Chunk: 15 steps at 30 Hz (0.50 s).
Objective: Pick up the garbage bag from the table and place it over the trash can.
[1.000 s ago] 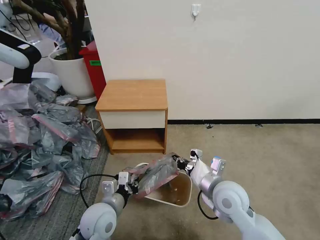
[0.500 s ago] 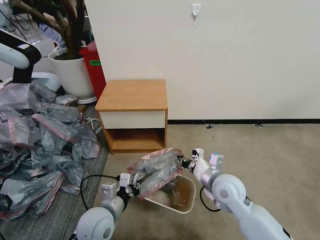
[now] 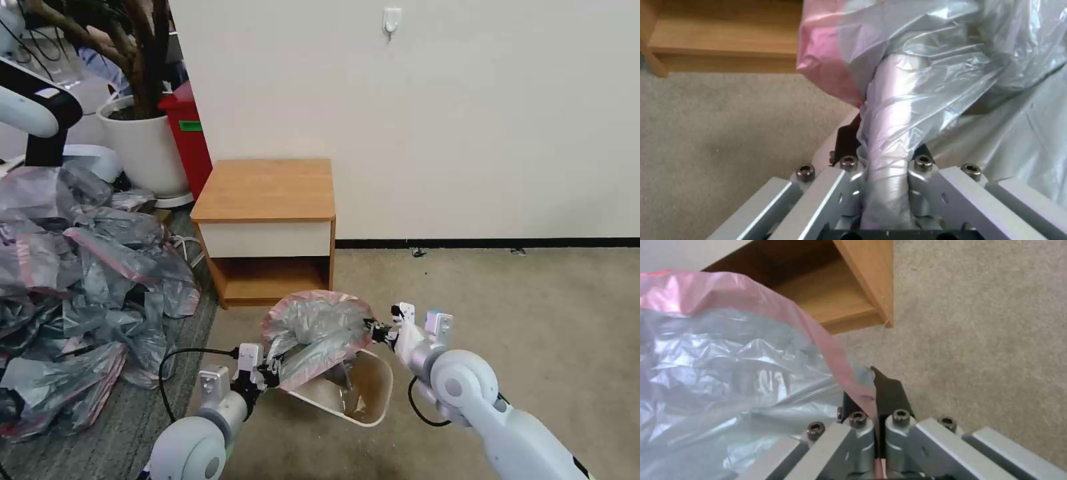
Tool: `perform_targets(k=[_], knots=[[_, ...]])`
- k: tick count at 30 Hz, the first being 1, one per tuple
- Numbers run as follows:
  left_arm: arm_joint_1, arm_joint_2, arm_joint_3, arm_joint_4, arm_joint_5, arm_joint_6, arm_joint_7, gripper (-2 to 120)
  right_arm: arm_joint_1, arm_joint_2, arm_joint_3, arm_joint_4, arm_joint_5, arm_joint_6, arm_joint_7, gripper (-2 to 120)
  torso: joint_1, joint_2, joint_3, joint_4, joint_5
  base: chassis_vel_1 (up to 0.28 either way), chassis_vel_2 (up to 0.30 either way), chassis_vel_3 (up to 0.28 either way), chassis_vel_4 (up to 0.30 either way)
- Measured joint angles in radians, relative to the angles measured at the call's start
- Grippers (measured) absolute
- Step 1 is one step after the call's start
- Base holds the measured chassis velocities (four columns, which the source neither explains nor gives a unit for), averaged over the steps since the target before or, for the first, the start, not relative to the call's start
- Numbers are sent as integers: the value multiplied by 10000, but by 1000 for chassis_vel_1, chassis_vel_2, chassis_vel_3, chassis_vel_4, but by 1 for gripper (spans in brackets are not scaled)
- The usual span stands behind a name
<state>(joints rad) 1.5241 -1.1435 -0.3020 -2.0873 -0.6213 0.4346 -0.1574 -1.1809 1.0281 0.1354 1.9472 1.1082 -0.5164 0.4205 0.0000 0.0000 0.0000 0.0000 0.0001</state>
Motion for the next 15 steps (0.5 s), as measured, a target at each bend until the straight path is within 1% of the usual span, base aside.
perform_targets(k=[4, 15], knots=[[-16, -92, -74, 33, -2, -54, 6, 7, -262, -116, 229, 52, -24, -4, -79, 0, 0, 0, 0, 0, 0, 0, 0, 0, 0], [-87, -290, -116, 195, -6, -156, 14, 7, -625, -239, 465, 158, -68, 26, -95, 0, 0, 0, 0, 0, -1, 0, 0, 0, 0]])
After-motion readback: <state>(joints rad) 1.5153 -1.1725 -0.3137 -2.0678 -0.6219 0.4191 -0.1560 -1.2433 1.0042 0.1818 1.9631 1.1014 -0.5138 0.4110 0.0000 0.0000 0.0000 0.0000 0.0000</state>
